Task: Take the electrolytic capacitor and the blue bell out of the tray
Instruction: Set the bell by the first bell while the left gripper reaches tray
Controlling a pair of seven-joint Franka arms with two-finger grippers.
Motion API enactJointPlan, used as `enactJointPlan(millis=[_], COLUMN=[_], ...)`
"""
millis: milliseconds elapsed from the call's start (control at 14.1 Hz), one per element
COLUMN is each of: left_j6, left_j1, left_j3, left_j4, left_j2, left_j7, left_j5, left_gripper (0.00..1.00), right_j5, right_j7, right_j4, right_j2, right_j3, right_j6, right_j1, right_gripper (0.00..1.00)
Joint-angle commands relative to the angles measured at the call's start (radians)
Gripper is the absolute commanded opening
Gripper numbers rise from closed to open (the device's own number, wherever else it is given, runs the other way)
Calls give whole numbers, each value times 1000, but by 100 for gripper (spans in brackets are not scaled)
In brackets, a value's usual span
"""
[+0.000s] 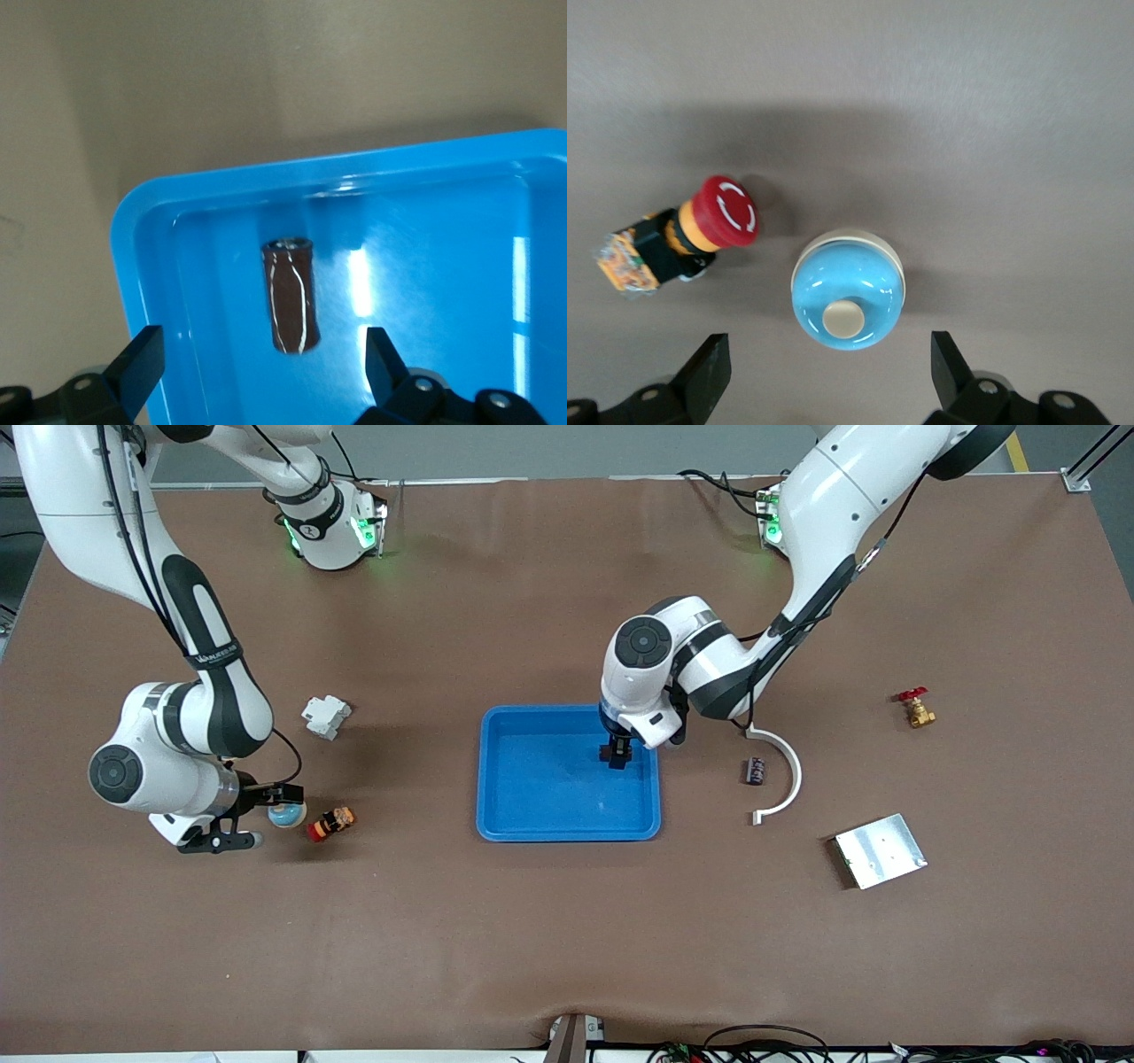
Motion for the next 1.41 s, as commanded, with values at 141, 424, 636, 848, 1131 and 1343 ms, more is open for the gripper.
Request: enactJointPlan(millis=[141,424,636,848,1131,1343], left_j6=[-19,-19,-14,-13,-11,-11], left_j1=[-15,-84,-132,-127,-136,-139], left_j3=[19,78,131,132,138,138], left_j4=[32,114,138,141,141,151], left_j2=[31,105,129,132,131,126], left_j7=[-36,-36,-24,-19,-13,-11], left_j5=[62,72,72,77,97,128], left_gripper=[100,100,100,100,100,100], right_j5=[7,9,15,15,8,-23], right_j7=[15,16,64,73,66,62], right_j4=[112,119,162,253,280,372], right_j2=[-92,-260,-351,-379,-425,-419], right_j3=[-5,1,3,3,9,18], right_j6=[-210,-324,-428,-546,-580,-666], right_j1=[2,-11,-16,-22,-28,-30], right_gripper=[100,100,100,100,100,100])
